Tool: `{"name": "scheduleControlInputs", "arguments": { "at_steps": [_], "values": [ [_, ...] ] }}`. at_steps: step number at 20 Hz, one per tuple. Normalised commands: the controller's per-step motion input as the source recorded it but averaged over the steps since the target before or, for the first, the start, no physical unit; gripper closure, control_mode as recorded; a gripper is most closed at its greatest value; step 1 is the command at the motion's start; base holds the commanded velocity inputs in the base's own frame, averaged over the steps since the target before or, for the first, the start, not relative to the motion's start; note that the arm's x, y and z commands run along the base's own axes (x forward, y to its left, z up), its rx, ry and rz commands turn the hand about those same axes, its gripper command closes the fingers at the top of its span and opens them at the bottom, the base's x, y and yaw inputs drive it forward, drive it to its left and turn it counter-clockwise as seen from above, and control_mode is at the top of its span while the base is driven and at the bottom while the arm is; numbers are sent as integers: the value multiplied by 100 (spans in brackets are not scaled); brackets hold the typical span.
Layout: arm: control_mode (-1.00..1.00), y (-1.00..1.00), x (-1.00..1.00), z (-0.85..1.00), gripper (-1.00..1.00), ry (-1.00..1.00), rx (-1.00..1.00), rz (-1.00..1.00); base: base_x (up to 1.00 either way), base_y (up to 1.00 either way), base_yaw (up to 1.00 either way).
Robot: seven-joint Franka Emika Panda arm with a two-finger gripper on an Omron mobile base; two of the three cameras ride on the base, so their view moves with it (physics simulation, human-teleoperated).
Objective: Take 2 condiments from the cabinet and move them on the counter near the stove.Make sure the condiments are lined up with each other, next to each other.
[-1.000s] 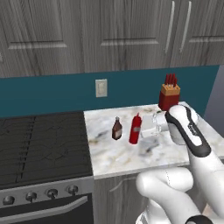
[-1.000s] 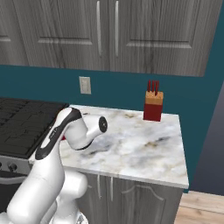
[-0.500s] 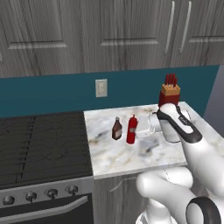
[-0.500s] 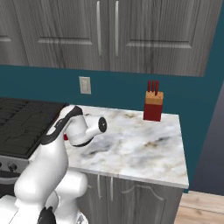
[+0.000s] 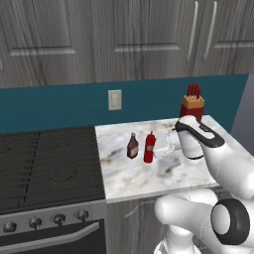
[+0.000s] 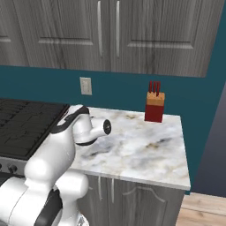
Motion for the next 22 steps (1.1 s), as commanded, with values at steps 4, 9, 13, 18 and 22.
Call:
{"name": "scheduleControlInputs", "arguments": {
  "at_steps": [4,9,13,18,22],
  "values": [
    [-100,0,13,-15,100,-2,0,0,0,0,0],
    [-100,0,16,-14,100,-3,0,1,0,0,0],
    [-100,0,16,-11,100,-4,0,1,0,0,0],
    [-100,0,20,-13,100,-2,0,0,0,0,0],
    [-100,0,16,-16,100,-1,0,0,0,0,0]
  ]
}}
